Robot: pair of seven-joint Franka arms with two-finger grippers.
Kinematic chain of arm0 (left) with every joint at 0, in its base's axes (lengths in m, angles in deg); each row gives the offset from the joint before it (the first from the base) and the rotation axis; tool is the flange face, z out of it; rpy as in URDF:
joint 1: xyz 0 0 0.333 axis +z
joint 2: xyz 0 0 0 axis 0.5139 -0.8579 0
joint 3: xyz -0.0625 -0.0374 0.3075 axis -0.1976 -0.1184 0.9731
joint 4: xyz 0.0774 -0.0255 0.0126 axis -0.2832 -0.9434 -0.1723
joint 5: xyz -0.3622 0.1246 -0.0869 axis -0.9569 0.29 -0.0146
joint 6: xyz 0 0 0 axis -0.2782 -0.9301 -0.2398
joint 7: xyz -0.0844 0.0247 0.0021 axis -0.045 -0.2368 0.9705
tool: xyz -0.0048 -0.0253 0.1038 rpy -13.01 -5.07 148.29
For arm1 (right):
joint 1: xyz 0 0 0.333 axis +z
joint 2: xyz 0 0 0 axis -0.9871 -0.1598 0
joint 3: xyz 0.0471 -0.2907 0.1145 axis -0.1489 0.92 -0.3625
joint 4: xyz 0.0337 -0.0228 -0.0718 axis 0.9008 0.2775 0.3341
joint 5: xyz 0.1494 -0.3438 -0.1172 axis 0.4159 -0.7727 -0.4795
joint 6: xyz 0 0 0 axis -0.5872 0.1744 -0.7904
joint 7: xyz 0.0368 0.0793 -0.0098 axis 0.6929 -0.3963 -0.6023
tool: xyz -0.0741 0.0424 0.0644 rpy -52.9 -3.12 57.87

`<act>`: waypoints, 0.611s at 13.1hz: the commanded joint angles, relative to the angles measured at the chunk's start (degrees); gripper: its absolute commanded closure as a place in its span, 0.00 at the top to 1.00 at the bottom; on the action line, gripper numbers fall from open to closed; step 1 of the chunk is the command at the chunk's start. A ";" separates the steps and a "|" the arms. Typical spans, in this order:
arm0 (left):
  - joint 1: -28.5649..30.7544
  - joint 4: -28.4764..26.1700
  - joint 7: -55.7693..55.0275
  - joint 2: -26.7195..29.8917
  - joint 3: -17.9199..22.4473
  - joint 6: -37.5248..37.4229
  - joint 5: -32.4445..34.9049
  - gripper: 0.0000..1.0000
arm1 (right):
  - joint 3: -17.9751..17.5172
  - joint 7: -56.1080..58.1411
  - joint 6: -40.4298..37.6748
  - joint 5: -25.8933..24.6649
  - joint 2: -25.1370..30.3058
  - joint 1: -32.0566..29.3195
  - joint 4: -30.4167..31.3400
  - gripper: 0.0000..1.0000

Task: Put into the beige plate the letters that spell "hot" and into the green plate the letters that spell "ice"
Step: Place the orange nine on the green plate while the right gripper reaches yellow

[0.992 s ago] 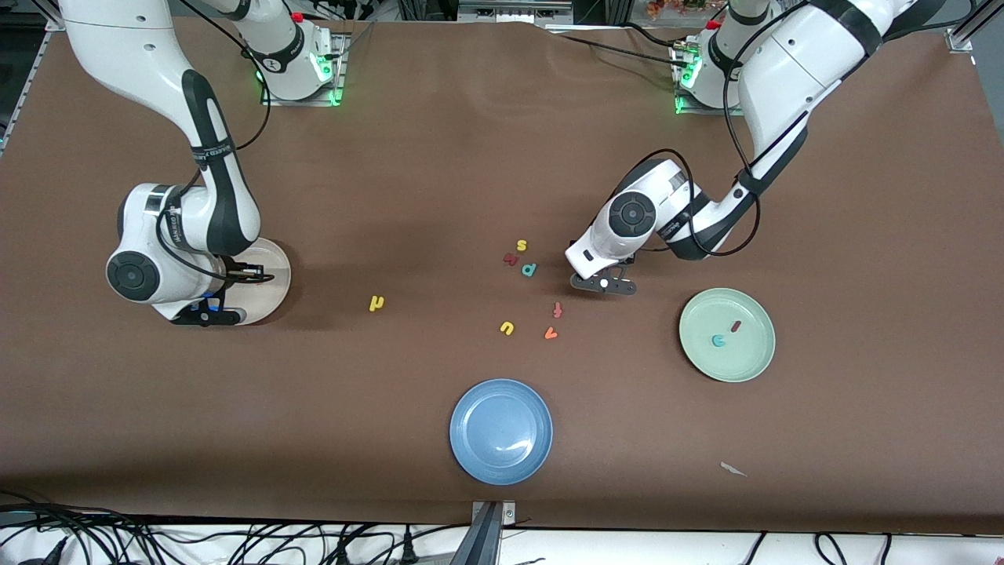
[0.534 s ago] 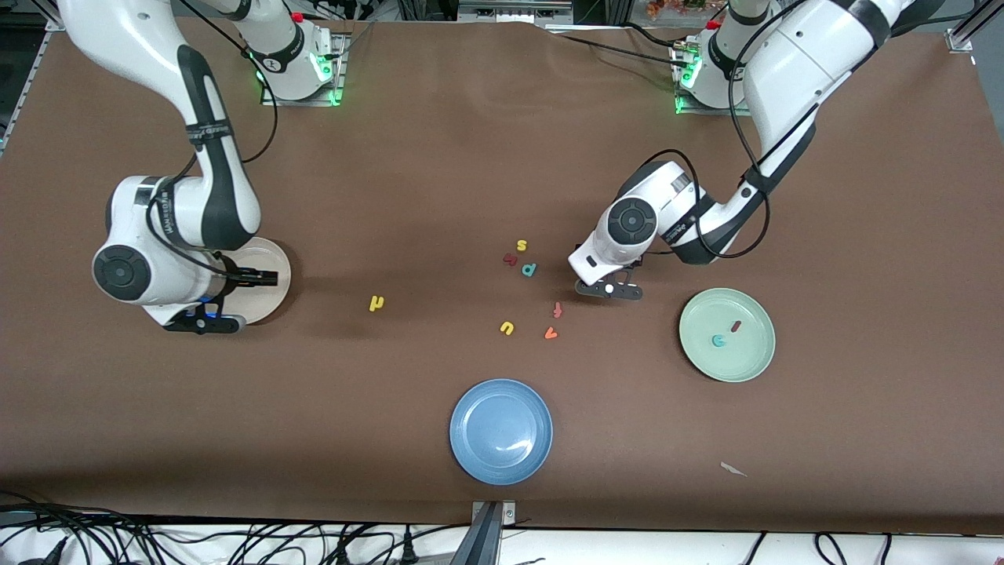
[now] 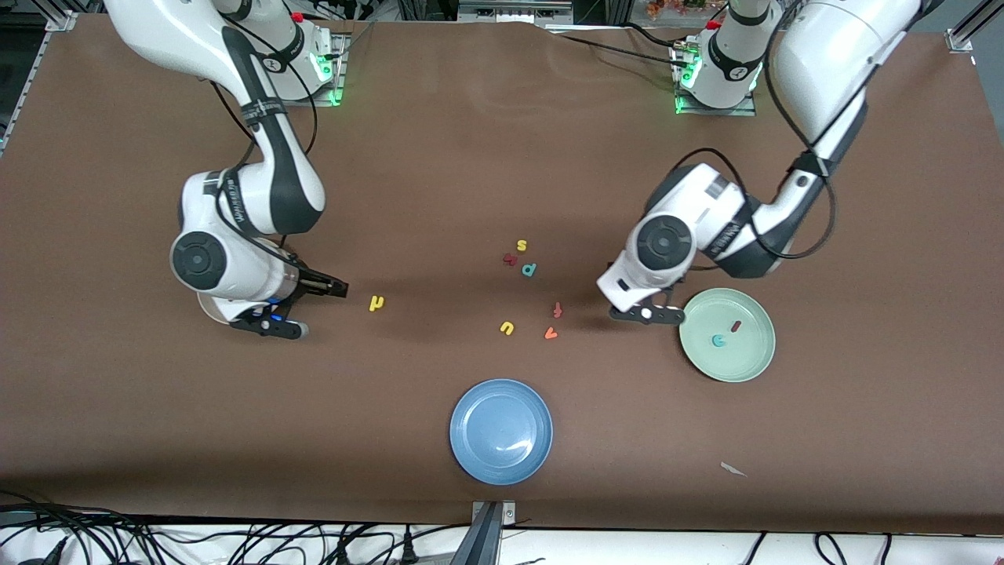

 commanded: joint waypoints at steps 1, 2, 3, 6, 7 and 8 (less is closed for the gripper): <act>5.61 1.37 11.27 -0.38 0.35 -1.00 5.15 0.14 | 0.05 -2.09 5.76 1.09 -4.22 2.60 -1.03 0.99; 7.19 1.37 14.96 -0.73 0.71 -0.83 7.35 0.15 | -0.04 -2.09 7.09 1.09 -5.36 3.47 -0.77 0.99; 8.51 1.37 17.08 -1.61 0.97 -0.48 8.94 0.16 | -0.04 -2.00 7.80 1.09 -6.15 3.92 -0.77 0.99; 12.03 0.58 18.42 -3.81 1.06 4.35 9.57 0.99 | -0.74 -1.30 10.78 1.09 -8.61 4.18 -0.77 0.99; 12.30 0.58 18.60 -3.55 1.06 4.10 9.22 1.00 | -0.83 -1.56 11.75 1.09 -9.06 4.18 -0.68 0.98; 12.39 0.66 18.86 -3.20 0.89 3.83 8.96 1.00 | -1.35 -2.00 12.46 1.18 -9.41 4.18 -0.68 0.98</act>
